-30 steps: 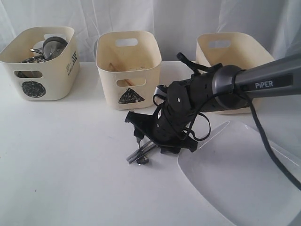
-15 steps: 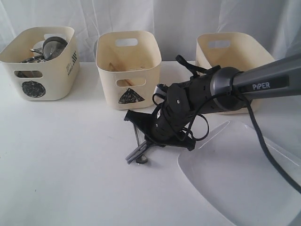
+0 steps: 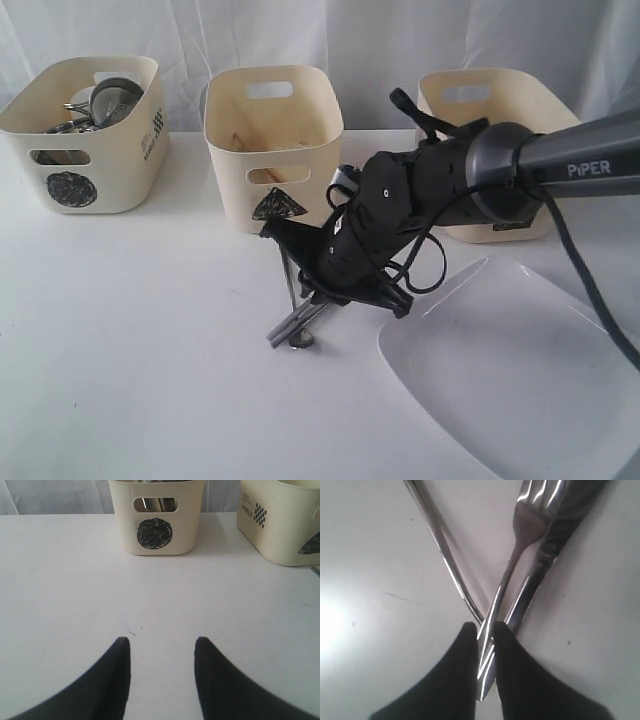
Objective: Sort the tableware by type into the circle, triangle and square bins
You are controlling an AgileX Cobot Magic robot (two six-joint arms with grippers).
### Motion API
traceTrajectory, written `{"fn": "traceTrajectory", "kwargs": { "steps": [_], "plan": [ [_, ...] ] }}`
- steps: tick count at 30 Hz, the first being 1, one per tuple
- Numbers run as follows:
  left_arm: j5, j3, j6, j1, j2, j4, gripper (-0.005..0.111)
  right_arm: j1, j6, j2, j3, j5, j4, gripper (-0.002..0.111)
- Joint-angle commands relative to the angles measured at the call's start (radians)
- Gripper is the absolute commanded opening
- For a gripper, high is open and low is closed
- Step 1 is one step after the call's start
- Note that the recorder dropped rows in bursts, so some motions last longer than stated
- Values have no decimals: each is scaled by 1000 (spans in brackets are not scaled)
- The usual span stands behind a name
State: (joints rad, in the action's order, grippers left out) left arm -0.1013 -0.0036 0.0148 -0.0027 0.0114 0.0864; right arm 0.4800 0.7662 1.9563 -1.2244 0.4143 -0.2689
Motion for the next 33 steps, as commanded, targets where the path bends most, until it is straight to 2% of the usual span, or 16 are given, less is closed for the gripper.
{"fn": "traceTrajectory", "kwargs": {
  "steps": [1, 3, 5, 10, 13, 16, 19, 24, 33],
  "plan": [
    [3, 4, 8, 1, -3, 6, 47, -4, -19, -12, -1, -2, 2, 29],
    [3, 4, 8, 1, -3, 6, 47, -3, -99, -17, -4, -16, 25, 36],
    [3, 4, 8, 1, -3, 6, 47, -3, -288, -30, -24, -36, 75, 41],
    [3, 4, 8, 1, -3, 6, 47, 1, -962, -63, -115, 60, 162, 41],
    [3, 4, 8, 1, -3, 6, 47, 1, -1223, -67, -158, 174, 169, 41],
    [3, 4, 8, 1, -3, 6, 47, 1, -1375, -64, -180, 250, 169, 42],
    [3, 4, 8, 1, -3, 6, 47, 1, -1378, -64, -184, 244, 154, 47],
    [3, 4, 8, 1, -3, 6, 47, 8, -1111, -28, -214, 168, 128, 53],
    [3, 4, 8, 1, -3, 6, 47, 20, -941, 154, -406, 351, 125, 53]
  ]
}}
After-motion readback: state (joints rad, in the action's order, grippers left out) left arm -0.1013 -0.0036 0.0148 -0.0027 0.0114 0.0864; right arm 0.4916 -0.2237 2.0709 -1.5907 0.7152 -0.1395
